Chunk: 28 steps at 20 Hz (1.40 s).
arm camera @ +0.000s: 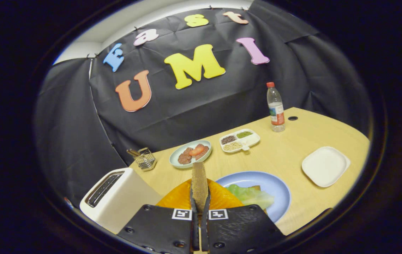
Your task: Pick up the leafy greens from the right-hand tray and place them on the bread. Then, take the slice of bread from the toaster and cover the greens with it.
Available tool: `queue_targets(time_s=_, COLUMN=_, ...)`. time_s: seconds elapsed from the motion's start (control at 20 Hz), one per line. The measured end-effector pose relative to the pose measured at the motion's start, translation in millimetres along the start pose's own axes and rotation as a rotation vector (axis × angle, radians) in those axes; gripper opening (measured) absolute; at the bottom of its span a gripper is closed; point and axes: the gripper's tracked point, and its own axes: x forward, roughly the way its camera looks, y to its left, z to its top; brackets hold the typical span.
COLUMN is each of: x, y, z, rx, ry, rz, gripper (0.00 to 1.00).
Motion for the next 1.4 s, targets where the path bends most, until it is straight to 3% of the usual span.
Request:
queue_targets(time_s=0.2, x=10.1, y=-33.4, z=-13.0, rx=0.009, ry=0.029, rz=-0.049, gripper=0.03)
queue_targets(time_s=0.35, x=13.3, y=-49.0, z=-18.8, rx=-0.011, ry=0.058, rz=-0.061, gripper=0.14)
queue_targets(time_s=0.45, x=14.3, y=-56.6, z=-19.2, rx=-0.02, ry=0.068, rz=-0.069, gripper=0.14)
queue_targets(time_s=0.8, x=4.3, y=-91.1, z=-20.7, rx=-0.072, ry=0.1, rz=-0.146, gripper=0.56)
queue_targets(time_s=1.0, x=-12.6, y=-98.7, z=13.8, rx=-0.182, ry=-0.005, rz=-0.194, gripper=0.95)
queue_targets(time_s=1.4, x=-93.1, y=-13.6, z=96.5, rx=-0.413, ry=-0.277, rz=-0.203, gripper=0.96)
